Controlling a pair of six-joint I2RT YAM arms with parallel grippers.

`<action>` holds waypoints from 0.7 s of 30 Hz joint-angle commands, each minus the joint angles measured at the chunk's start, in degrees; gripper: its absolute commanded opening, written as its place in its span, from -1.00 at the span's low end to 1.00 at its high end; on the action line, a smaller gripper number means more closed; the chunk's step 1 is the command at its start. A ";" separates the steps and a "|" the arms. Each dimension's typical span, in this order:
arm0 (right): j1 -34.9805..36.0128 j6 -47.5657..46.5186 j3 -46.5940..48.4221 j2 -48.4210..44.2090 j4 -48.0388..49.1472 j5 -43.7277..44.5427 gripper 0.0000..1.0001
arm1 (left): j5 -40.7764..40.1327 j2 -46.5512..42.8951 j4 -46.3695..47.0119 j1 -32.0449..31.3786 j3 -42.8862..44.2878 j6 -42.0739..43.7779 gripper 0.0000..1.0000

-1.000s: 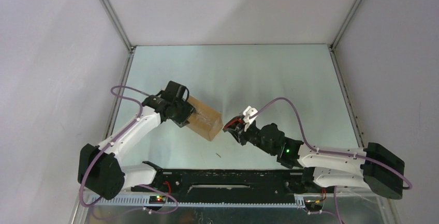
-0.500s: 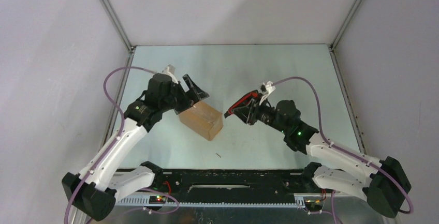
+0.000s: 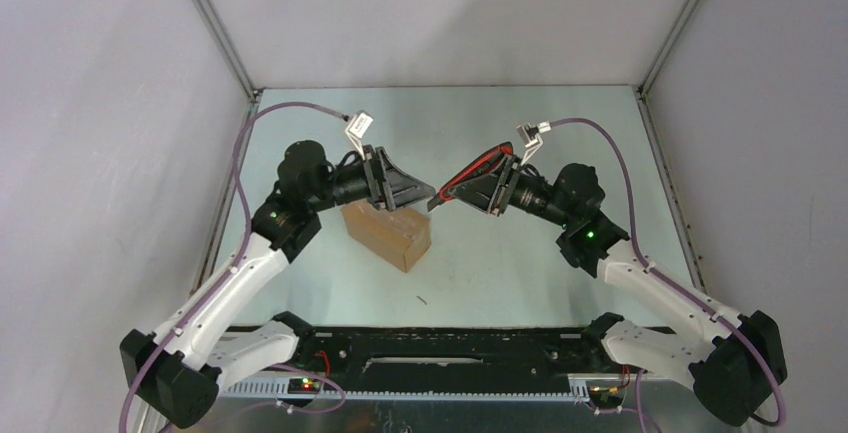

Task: Unpack the express box
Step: Cut the express box at the center of the board.

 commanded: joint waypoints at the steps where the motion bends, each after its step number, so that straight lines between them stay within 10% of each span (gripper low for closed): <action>1: -0.79 6.04 3.13 0.09 4.78 -2.83 -1.00 | 7.90 1.23 9.33 -1.47 -1.76 1.08 0.53; 21: -1.60 5.54 3.13 -2.86 0.99 1.49 -1.00 | 10.77 7.34 18.97 -4.15 -1.45 -5.24 -0.20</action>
